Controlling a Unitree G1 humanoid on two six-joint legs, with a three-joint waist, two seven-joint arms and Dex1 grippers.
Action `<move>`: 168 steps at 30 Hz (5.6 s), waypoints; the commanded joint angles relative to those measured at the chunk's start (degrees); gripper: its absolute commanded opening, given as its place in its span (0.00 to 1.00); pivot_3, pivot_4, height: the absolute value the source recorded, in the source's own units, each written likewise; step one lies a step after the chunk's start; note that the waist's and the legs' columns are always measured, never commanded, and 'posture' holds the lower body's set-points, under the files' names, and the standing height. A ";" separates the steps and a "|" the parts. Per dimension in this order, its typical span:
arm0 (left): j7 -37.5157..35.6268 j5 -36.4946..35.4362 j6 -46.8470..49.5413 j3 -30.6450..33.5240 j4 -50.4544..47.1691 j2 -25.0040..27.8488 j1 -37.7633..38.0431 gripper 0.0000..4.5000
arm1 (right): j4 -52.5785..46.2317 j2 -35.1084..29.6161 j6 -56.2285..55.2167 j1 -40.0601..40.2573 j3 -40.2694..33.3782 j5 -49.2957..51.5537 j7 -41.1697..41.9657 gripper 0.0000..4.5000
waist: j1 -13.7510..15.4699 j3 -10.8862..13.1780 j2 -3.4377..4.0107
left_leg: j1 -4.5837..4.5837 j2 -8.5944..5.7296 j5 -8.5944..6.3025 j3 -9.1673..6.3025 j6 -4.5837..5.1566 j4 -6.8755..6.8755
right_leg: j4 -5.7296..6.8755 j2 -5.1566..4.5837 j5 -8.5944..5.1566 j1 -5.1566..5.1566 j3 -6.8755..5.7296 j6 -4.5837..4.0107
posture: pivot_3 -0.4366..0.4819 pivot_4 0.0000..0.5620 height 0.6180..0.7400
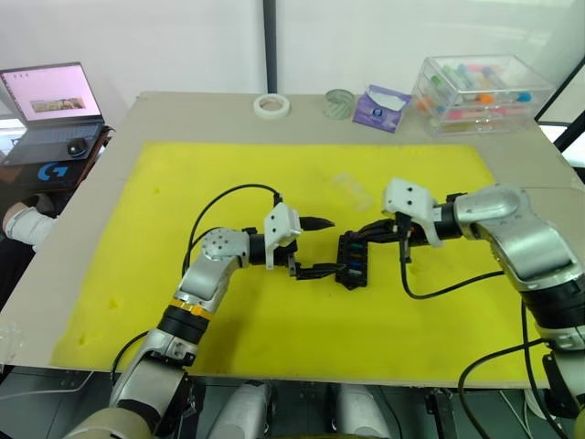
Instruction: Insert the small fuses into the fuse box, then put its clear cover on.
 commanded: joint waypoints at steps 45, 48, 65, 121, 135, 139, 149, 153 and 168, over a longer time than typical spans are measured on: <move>0.42 0.72 -1.49 0.19 -0.81 0.23 -0.45 0.99 | -1.04 1.82 6.59 -2.78 0.42 -1.67 -0.55 0.00 | -0.03 0.00 0.00 | 0.00 0.00 0.00 0.00 0.00 0.00 | 0.01 0.00 0.00 -0.01 0.00 0.00 | 0.48 0.27 1.00; 0.42 0.66 -1.38 0.23 -0.94 0.30 -0.33 0.99 | -1.15 1.20 5.94 -2.34 1.25 -2.59 -0.11 0.00 | -0.01 0.00 0.00 | 0.00 0.00 0.00 0.00 0.00 0.00 | 0.01 0.00 0.00 0.00 0.00 0.00 | 0.48 0.27 1.00; 0.31 0.68 -1.38 0.20 -0.83 0.41 -0.37 1.00 | -0.75 1.56 5.82 -2.42 1.28 -3.46 0.07 0.28 | -0.02 0.00 0.00 | 0.00 0.00 0.00 0.00 0.00 0.00 | 0.01 0.00 0.00 -0.01 0.00 0.00 | 0.48 0.27 1.00; 0.06 1.24 -1.76 0.45 0.06 0.35 -0.90 1.00 | -0.39 -0.29 7.75 -3.11 -4.17 2.71 2.83 0.35 | -0.01 0.00 0.00 | 0.00 0.00 0.00 0.00 0.00 0.00 | 0.01 0.00 0.00 -0.01 0.00 0.00 | 0.48 0.27 1.00; -0.11 1.23 -2.03 0.35 0.41 0.00 -1.02 1.00 | -5.87 -2.36 13.12 2.93 -12.32 8.23 -2.72 0.01 | 0.06 0.00 0.00 | -0.01 0.00 0.00 0.00 0.00 -0.01 | 0.01 -0.01 0.00 -0.01 0.01 0.00 | 0.48 0.27 1.00; -0.22 1.36 -2.13 0.26 0.95 -0.30 -1.48 1.00 | -7.74 -1.57 13.26 4.78 -11.78 8.69 -4.19 0.01 | 0.05 0.00 0.00 | -0.01 0.00 0.00 0.00 0.00 0.00 | 0.02 -0.01 0.00 -0.01 0.01 0.00 | 0.48 0.27 1.00; -0.14 1.70 -2.71 0.11 1.99 -0.84 -2.20 1.00 | -8.19 -0.63 12.55 6.66 -9.99 8.93 -6.00 0.01 | 0.06 0.00 0.00 | -0.01 0.00 0.00 0.00 0.00 0.01 | 0.02 -0.01 0.00 -0.01 0.00 0.00 | 0.48 0.27 1.00; -0.10 1.64 -2.67 0.06 1.92 -0.84 -2.16 1.00 | -7.33 -0.56 11.66 6.81 -9.23 8.40 -6.10 0.01 | 0.06 0.00 0.00 | -0.01 0.00 0.00 0.00 0.00 0.01 | 0.02 -0.01 0.00 -0.01 0.00 0.00 | 0.48 0.27 1.00; -0.21 1.57 -2.44 0.17 1.74 -0.52 -2.18 1.00 | -5.62 -0.67 10.06 8.23 -7.39 7.45 -6.14 0.01 | 0.07 0.00 0.00 | -0.01 0.00 0.00 0.00 0.00 0.01 | 0.02 -0.01 0.00 0.00 0.00 0.00 | 0.48 0.27 1.00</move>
